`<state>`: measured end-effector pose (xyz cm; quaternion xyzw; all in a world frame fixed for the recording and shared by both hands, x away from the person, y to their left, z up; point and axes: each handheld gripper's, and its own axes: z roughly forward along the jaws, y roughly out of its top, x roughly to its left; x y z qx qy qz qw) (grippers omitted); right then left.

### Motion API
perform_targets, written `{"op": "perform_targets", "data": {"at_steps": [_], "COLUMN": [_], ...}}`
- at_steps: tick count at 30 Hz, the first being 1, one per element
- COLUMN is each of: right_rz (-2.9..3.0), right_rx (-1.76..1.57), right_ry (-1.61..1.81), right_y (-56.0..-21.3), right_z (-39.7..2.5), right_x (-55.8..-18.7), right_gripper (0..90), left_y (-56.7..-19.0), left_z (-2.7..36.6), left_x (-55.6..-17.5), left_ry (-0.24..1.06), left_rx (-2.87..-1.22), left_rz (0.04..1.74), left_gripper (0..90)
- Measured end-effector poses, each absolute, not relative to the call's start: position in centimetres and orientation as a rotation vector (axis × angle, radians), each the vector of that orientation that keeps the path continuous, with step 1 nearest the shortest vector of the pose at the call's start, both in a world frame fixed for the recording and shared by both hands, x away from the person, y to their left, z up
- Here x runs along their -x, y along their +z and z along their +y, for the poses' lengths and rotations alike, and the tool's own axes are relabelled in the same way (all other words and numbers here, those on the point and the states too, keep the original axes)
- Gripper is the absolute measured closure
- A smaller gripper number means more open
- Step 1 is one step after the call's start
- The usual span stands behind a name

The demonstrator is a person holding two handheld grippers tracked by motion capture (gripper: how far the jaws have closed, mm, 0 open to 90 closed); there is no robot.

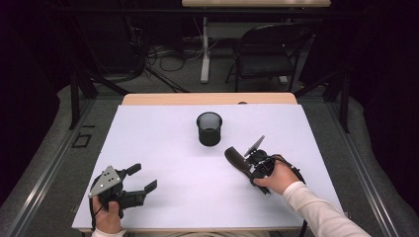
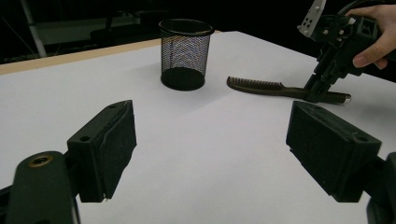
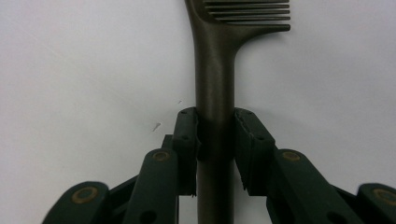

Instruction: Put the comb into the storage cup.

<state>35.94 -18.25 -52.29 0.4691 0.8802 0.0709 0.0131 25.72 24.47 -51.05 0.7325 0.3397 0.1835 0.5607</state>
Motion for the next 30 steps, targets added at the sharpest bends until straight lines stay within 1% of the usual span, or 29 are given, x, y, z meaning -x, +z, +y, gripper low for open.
{"op": "perform_targets", "data": {"at_steps": [19, 23, 30], "right_rz": [2.737, 2.721, 2.731], "right_rx": [-1.471, -1.467, -1.445], "right_ry": [0.223, 0.28, 0.219], "right_y": [-52.32, -52.55, -52.12], "right_z": [-18.21, -18.22, -18.34], "right_x": [-35.91, -35.81, -35.84], "right_gripper": [72.6, 72.7, 72.8], "left_y": [-51.06, -51.06, -51.07], "left_z": [24.42, 24.42, 24.43], "left_x": [-25.7, -25.7, -25.72], "left_ry": [0.435, 0.437, 0.432], "left_rx": [-1.727, -1.727, -1.73], "left_rz": [0.802, 0.804, 0.8], "left_gripper": [16.2, 16.3, 16.3]}}
